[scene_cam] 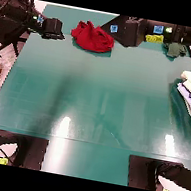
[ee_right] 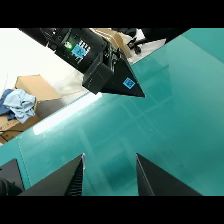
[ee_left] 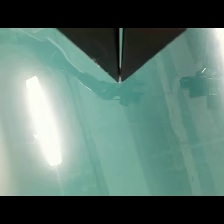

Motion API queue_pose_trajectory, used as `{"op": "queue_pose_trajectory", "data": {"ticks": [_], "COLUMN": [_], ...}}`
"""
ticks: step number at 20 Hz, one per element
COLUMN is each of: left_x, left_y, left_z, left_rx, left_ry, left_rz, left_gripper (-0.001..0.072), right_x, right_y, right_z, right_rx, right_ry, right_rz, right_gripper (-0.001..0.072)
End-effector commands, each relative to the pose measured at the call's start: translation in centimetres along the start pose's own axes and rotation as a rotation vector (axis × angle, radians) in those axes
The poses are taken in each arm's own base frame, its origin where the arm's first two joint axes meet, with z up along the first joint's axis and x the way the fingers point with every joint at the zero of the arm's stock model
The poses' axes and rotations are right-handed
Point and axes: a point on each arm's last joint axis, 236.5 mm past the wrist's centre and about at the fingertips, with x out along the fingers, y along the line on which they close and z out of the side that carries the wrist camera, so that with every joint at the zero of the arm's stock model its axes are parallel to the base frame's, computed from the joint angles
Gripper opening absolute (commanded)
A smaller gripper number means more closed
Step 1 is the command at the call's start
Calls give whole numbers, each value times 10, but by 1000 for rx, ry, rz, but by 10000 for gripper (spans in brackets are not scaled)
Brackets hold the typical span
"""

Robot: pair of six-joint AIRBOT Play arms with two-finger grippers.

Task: Fold the shirts.

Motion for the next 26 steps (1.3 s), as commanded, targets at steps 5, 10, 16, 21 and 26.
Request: {"op": "queue_pose_trajectory", "data": {"ticks": [5, 10, 16, 21, 26], "left_x": [0, -6, -17, 30, 193], "left_y": [0, -4, -31, 11, 86], "left_z": [3, 54, 82, 56, 1], "left_rx": [-5, -19, -81, -173, -580], "left_ry": [-11, -228, -350, -243, -123], "left_rz": [0, -22, -150, -47, -55], "left_gripper": [34, 33, 34, 32, 720], "right_x": [0, 0, 0, 0, 1], "right_y": [0, 0, 2, 4, 4], "right_z": [1, 1, -2, -11, -12], "right_rx": [1, 1, 3, 3, 4], "right_ry": [-2, -4, 9, 46, 50], "right_rz": [1, 1, 9, 18, 18], "right_gripper": [386, 386, 386, 386, 386]}}
